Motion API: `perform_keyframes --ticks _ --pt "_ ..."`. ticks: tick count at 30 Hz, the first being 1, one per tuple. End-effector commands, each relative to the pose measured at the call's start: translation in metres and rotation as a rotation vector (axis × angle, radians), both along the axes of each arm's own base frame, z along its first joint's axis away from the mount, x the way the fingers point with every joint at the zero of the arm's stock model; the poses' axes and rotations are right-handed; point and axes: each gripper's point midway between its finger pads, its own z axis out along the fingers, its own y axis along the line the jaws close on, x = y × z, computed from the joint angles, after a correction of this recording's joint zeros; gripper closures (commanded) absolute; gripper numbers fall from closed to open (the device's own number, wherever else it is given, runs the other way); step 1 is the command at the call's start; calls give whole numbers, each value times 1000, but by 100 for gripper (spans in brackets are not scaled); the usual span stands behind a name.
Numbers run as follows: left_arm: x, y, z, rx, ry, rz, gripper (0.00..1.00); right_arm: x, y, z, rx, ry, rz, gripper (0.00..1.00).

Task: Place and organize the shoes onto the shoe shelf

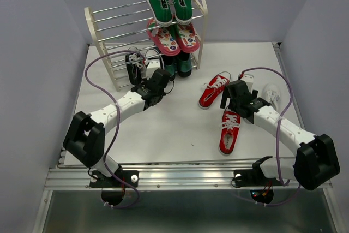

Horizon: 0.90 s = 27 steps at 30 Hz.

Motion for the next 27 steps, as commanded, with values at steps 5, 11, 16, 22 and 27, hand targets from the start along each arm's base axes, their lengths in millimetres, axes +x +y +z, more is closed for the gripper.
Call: perform_keyframes --ticks 5,11,16,22,27 --pt "66 27 66 -116 -220 174 100 14 -3 20 -11 -75 -25 0" --pt "47 38 50 -122 -174 209 100 16 -3 20 -18 -77 -31 0" --pt "28 50 70 -156 -207 225 100 17 0 21 -4 -76 -22 0" --pt "15 58 74 -156 -204 233 100 24 15 36 44 -111 54 0" --pt "6 59 63 -165 -172 228 100 44 51 86 160 -273 224 0"
